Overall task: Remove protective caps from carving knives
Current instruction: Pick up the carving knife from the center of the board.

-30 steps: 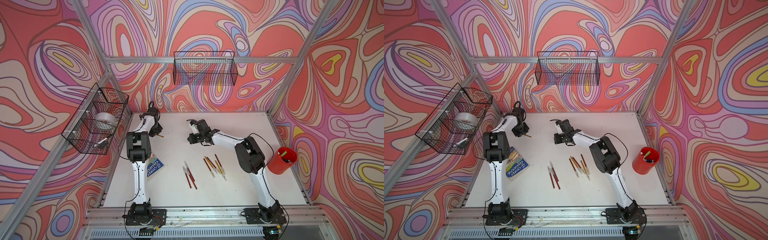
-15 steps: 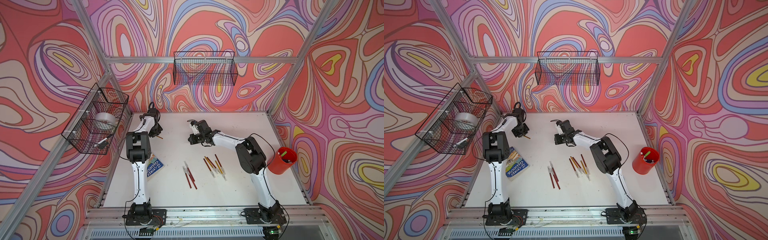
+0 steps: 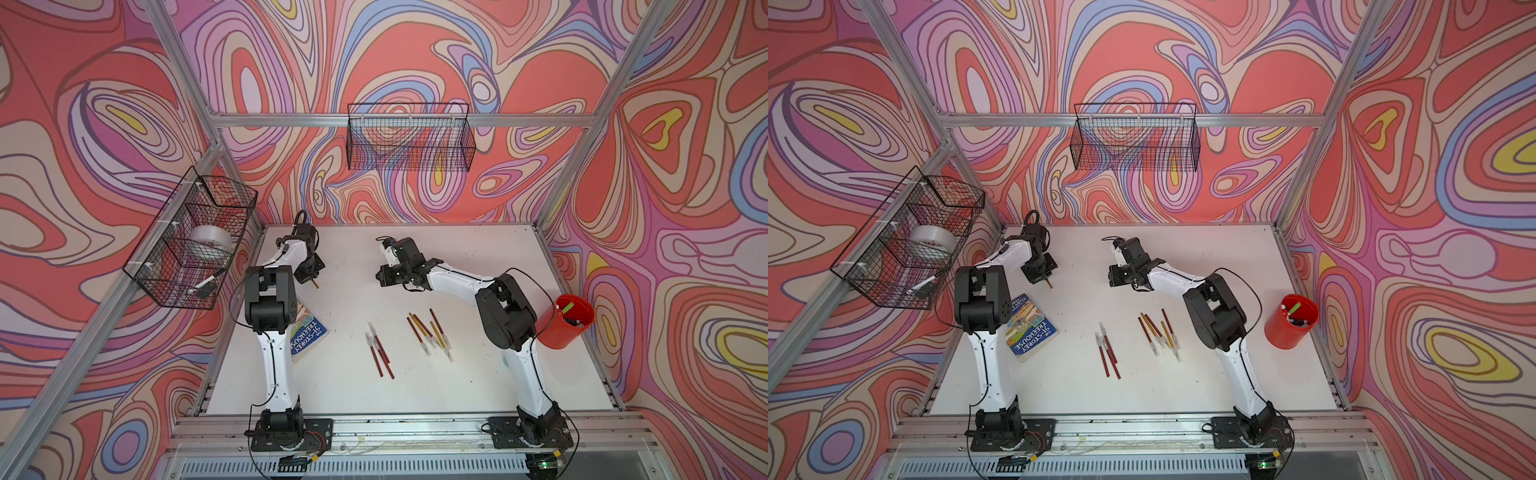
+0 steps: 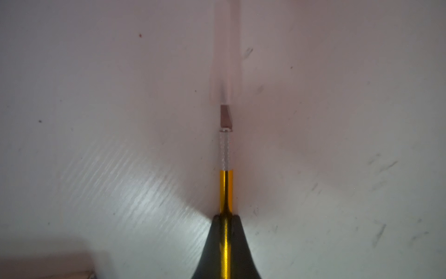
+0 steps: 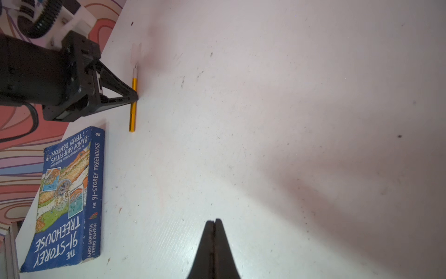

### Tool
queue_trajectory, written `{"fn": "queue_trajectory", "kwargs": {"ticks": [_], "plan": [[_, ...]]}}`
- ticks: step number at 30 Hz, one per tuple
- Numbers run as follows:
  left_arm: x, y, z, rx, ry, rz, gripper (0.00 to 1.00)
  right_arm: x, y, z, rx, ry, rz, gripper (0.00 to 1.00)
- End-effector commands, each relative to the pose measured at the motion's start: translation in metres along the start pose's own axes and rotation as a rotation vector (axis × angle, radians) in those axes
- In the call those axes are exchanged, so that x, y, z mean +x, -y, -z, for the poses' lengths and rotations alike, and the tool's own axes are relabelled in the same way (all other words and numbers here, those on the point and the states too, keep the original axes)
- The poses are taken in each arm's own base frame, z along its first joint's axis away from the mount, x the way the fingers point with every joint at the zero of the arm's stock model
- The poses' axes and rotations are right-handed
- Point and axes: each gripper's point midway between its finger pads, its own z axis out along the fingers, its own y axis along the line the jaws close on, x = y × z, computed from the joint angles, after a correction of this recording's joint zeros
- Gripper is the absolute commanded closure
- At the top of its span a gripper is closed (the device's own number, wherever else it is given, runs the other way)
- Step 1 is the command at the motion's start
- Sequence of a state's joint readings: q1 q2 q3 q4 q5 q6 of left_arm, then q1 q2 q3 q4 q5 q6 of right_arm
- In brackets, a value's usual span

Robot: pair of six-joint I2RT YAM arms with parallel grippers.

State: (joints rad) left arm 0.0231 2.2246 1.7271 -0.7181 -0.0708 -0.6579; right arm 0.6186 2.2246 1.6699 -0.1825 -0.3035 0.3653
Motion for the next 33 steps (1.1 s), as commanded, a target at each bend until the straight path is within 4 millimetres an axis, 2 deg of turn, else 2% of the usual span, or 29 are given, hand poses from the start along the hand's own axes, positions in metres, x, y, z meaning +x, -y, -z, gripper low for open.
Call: {"fn": "queue_trajectory", "kwargs": {"ticks": [1,8,12,18,23,33], "plan": [[0.034,-0.002,-0.004,-0.003,-0.087,-0.020,1.00,-0.013,-0.014,0.020,-0.024,0.045,-0.009,1.00],[0.061,0.029,0.018,0.076,-0.077,-0.098,1.00,-0.005,-0.019,0.043,-0.025,0.051,-0.027,1.00],[0.080,0.057,0.039,0.198,-0.062,-0.153,1.00,0.000,-0.023,0.058,-0.031,0.048,-0.040,1.00],[0.103,0.081,0.075,0.338,-0.034,-0.209,1.00,0.014,-0.022,0.074,-0.065,0.020,-0.090,0.99],[0.130,0.100,0.096,0.470,-0.046,-0.252,1.00,0.023,-0.018,0.087,-0.091,0.007,-0.135,0.99],[0.179,0.142,0.149,0.727,-0.060,-0.386,1.00,0.013,-0.028,0.114,-0.248,0.027,-0.189,0.89]]}}
